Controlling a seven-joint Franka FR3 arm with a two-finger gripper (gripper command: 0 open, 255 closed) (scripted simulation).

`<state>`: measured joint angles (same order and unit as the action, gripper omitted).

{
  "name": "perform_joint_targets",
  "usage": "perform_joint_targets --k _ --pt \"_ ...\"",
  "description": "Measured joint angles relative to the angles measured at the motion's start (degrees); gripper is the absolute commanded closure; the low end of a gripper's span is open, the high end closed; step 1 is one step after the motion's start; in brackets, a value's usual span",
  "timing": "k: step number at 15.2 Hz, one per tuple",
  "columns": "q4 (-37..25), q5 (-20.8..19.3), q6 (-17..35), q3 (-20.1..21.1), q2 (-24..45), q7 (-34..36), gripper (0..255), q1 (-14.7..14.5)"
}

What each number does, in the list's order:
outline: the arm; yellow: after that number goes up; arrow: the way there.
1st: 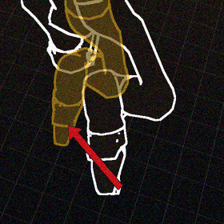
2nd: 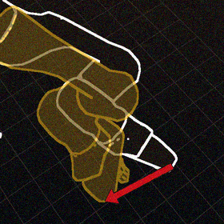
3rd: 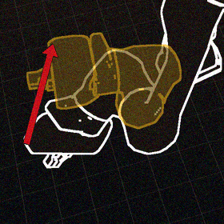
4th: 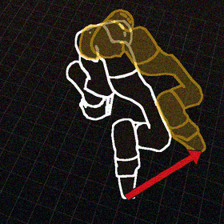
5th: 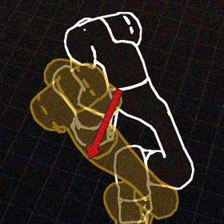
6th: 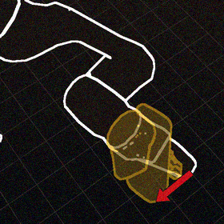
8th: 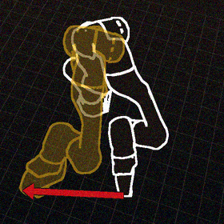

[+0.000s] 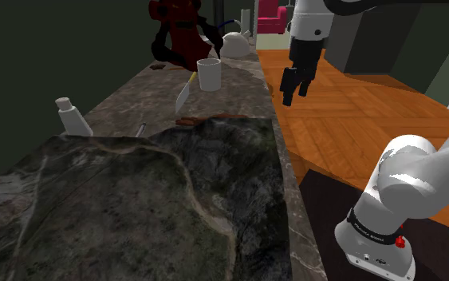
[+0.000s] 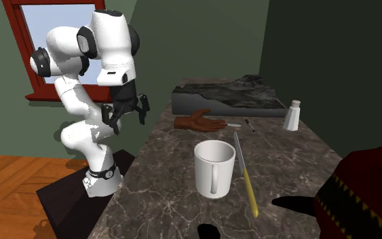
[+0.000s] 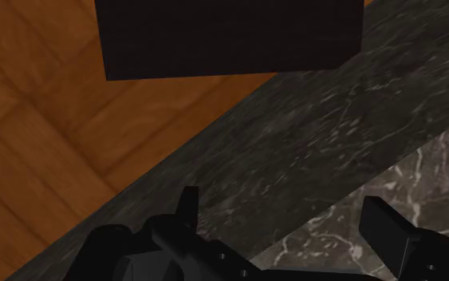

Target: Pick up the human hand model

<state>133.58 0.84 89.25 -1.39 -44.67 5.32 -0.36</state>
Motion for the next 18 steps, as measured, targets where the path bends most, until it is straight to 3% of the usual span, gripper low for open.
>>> perform_joint_targets --k 3,18 --pt "-1.14 0.62 1.10 0.17 2.21 -1.80 0 -1.42" --pt "-21.28 7.36 2.58 3.47 23.79 -24.51 0 -15.84"
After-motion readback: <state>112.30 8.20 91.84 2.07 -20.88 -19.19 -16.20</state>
